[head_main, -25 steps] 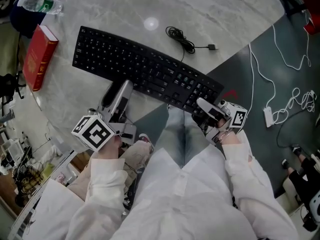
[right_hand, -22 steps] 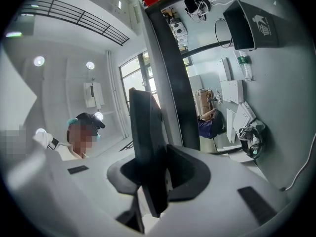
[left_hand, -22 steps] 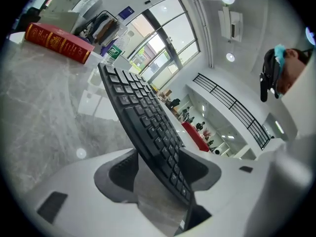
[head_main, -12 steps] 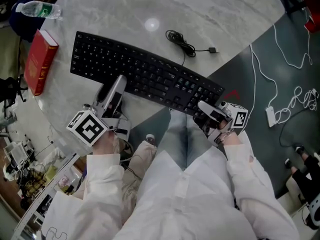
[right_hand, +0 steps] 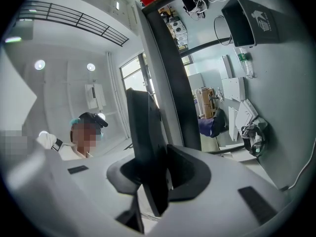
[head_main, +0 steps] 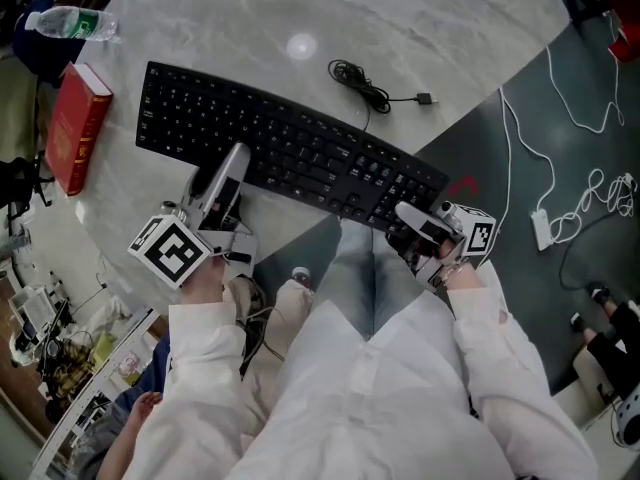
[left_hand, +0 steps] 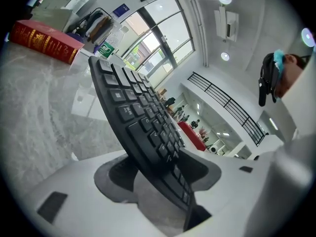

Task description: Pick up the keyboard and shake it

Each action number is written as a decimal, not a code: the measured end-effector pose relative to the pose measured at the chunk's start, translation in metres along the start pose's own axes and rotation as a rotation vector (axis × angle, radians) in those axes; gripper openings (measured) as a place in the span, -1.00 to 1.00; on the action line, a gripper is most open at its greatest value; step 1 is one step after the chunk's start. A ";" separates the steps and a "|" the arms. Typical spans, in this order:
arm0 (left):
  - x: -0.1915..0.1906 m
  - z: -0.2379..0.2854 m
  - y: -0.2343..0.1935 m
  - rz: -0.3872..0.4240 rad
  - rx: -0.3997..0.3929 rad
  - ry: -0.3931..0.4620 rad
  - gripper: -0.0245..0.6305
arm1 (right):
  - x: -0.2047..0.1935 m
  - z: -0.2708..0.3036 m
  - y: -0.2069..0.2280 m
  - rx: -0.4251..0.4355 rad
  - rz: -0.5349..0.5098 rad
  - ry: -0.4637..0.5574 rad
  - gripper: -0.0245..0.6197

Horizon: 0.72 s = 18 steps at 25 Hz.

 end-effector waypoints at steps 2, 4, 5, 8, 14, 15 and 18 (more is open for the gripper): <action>0.000 0.001 0.001 0.000 -0.006 0.010 -0.18 | -0.001 0.001 -0.002 -0.001 -0.004 0.003 -0.62; 0.002 0.003 0.003 0.021 -0.001 0.022 -0.18 | -0.002 0.001 -0.003 -0.009 -0.014 -0.001 -0.62; 0.003 0.004 0.004 0.024 -0.003 0.030 -0.18 | -0.002 0.000 -0.003 -0.014 -0.019 -0.007 -0.63; 0.003 0.006 0.002 0.004 -0.022 0.045 -0.18 | -0.001 0.001 -0.003 -0.033 -0.047 -0.041 -0.63; 0.005 0.005 0.000 0.004 -0.017 0.038 -0.20 | 0.001 0.002 -0.009 -0.097 -0.110 -0.083 -0.63; 0.005 0.004 0.000 -0.002 -0.027 0.039 -0.22 | 0.001 0.001 -0.009 -0.109 -0.118 -0.083 -0.63; 0.002 0.004 -0.001 -0.033 -0.060 0.043 -0.25 | 0.000 0.001 -0.011 -0.131 -0.133 -0.074 -0.63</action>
Point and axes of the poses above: the fingertips, and each gripper's own axes: z forward along the fingers, y to its right, x out of its top, the point moved 8 cm from there along -z, backward along the fingers, and after that the axes turned 9 degrees about -z, right-handed, at the moved point
